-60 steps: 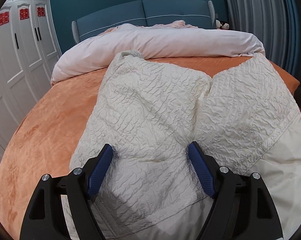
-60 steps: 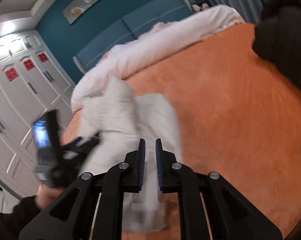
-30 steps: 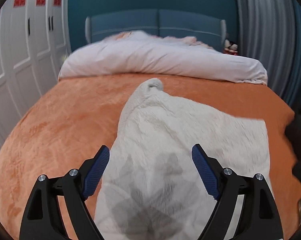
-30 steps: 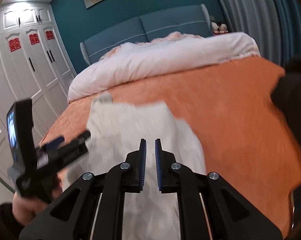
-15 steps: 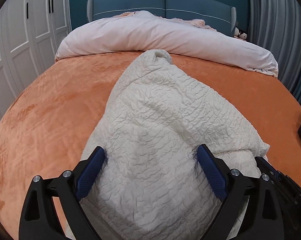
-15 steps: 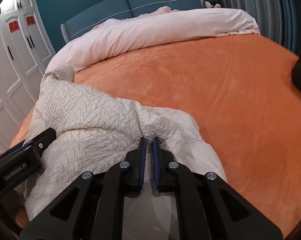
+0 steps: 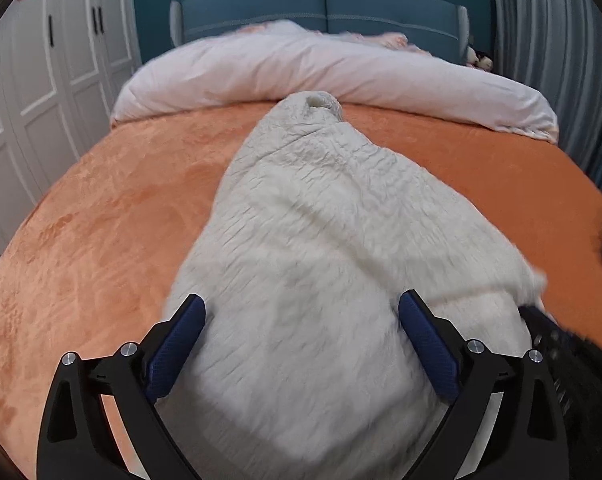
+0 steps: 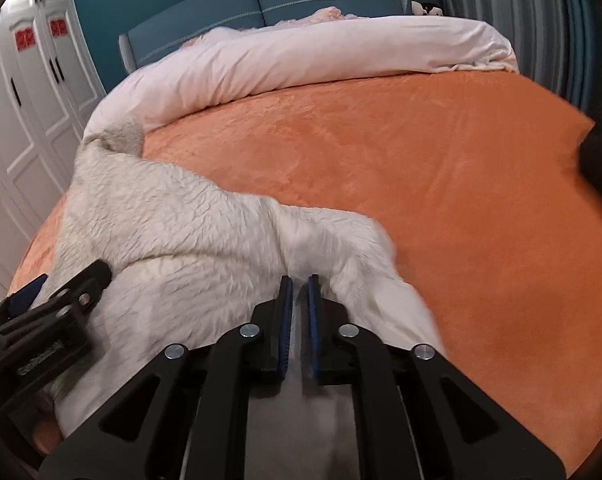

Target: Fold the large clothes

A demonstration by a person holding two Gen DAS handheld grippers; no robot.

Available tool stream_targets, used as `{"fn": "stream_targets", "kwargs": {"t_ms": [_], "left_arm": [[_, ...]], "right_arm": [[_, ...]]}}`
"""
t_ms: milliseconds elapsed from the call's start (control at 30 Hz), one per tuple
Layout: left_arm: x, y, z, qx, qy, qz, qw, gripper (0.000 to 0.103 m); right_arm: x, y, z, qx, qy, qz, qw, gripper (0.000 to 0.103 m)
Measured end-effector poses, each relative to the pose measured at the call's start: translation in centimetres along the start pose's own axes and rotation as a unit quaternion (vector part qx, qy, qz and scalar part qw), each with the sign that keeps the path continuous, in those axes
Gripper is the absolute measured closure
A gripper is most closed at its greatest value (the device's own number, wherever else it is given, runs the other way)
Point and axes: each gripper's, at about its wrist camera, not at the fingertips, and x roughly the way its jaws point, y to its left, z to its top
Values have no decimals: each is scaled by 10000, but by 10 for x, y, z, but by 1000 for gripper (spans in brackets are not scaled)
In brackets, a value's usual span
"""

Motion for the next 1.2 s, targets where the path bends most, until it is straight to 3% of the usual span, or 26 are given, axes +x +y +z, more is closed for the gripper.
{"fn": "stream_targets", "kwargs": {"t_ms": [33,67,100,133,233,367,433,467,500,533,567,600,733,833,867,900,967,1100,1200], "left_arm": [[-19,10,-1,-37,46,-100,9999,7],[-32,17,-4,-60,47,-154,9999,7],[-55,33,-12,-101,128,-318,9994,7],[-65,41,-19,-156,203,-446,9987,7],[-87,79,-61,-565,735,-864,9919,5],[-74,100,-118,-1187,1466,-1247,9741,5],[-65,102,-130,-1461,1609,-1589,9631,5],[-64,100,-131,-1548,1633,-1693,9596,9],[-65,97,-128,-1457,1566,-1811,9599,31],[-69,92,-122,-1248,1587,-1865,9615,45],[-73,91,-118,-1199,1574,-1826,9631,50],[-84,94,-110,-1174,1478,-1842,9646,58],[-132,127,-95,-977,1095,-1822,9723,67],[-162,145,-121,-696,1268,-1614,9762,67],[-164,144,-137,-541,1423,-1444,9777,67],[-161,140,-162,-381,1713,-1201,9771,66],[-170,140,-191,-432,1597,-851,9825,58],[-212,132,-182,36,1124,-345,9931,54],[-240,126,-157,329,532,-105,9980,41]], "right_arm": [[-19,-1,-1,29,-34,103,9999,74],[-35,-5,-4,70,-90,224,9997,40],[-63,-13,-13,146,-203,385,9989,25],[-80,-20,-23,174,-240,440,9986,23],[-109,-44,-65,334,207,381,9985,23],[-100,-61,-112,1057,895,924,9860,23],[-88,-53,-122,1174,1143,1088,9805,39],[-83,-47,-125,1229,1242,1197,9773,59],[-80,-38,-126,1281,1252,1156,9770,72],[-82,-31,-124,1244,1212,1116,9785,80],[-86,-23,-121,1180,1175,1128,9796,92],[-96,-15,-116,1157,1109,1193,9798,94],[-141,8,-124,953,969,1698,9761,96],[-164,29,-165,583,1255,1757,9747,95],[-164,35,-182,417,1400,1633,9757,93],[-160,43,-206,130,1573,1306,9788,81],[-164,50,-228,-219,1566,841,9838,62],[-208,53,-223,-515,1307,434,9891,63],[-242,54,-198,-707,704,6,9950,62]]}}
